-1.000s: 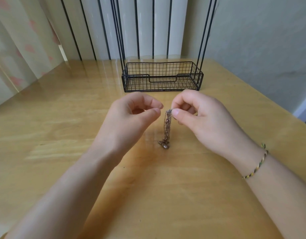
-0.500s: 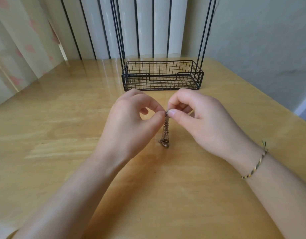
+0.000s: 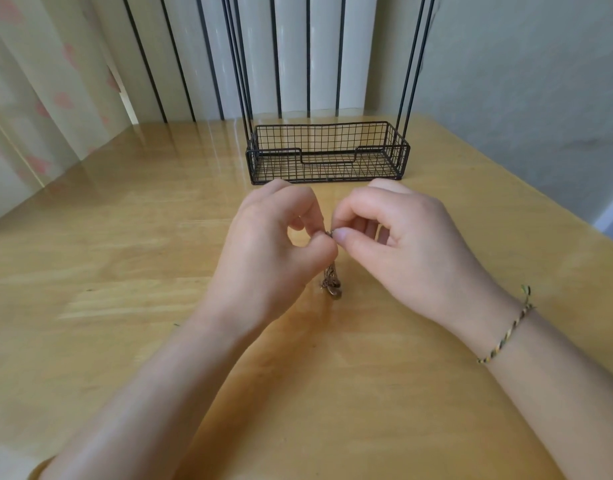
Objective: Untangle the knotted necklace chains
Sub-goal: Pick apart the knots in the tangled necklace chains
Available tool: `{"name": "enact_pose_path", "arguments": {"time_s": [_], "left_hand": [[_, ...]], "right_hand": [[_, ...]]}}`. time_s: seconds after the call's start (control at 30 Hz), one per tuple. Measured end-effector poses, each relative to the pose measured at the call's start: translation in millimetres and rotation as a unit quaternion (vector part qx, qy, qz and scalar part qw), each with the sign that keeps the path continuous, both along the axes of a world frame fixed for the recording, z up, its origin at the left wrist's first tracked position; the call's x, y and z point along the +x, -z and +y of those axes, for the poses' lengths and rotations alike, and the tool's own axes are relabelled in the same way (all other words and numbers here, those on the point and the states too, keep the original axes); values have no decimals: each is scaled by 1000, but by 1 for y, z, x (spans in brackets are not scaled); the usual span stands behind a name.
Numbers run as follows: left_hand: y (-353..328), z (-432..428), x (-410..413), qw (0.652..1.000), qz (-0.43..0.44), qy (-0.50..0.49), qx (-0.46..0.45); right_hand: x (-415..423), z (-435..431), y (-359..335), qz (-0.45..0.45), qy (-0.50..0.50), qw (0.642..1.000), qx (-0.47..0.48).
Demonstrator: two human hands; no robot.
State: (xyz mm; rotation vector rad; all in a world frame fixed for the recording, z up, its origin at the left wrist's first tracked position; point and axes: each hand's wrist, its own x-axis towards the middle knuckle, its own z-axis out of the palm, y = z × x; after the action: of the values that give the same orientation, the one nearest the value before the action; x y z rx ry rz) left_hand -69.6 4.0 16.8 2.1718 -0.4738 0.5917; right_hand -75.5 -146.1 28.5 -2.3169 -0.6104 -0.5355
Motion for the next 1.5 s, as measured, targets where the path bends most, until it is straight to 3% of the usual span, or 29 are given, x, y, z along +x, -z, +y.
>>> {"name": "enact_pose_path", "arguments": {"time_s": [0.13,0.23,0.4,0.53,0.63,0.8,0.93,1.0,1.27,1.5], "left_hand": [[0,0,0,992,63,10,-111],[-1,5,2,970,113,20,-216],[-4,6,5,923,226,62,-306],[-4,8,5,912,275,70,-296],[-4,6,4,920,280,62,-267],[-5,7,5,929,267,61,-251],[-8,9,4,902,276,102,-315],[-9,8,4,894,281,102,-334],[-10,2,2,873,305,95,-368],[-10,3,1,885,293,89,-351]], "right_hand": [[0,1,0,10,-9,998,62],[1,-2,-2,33,-4,992,119],[4,-3,-1,84,16,983,164],[4,-1,-4,199,-15,913,356],[4,0,-5,244,-42,865,437],[3,4,-5,236,-17,874,425],[3,3,-7,304,-53,812,495],[3,2,-7,335,-67,799,496],[3,8,4,355,-75,830,423],[-1,9,4,240,-66,925,287]]}}
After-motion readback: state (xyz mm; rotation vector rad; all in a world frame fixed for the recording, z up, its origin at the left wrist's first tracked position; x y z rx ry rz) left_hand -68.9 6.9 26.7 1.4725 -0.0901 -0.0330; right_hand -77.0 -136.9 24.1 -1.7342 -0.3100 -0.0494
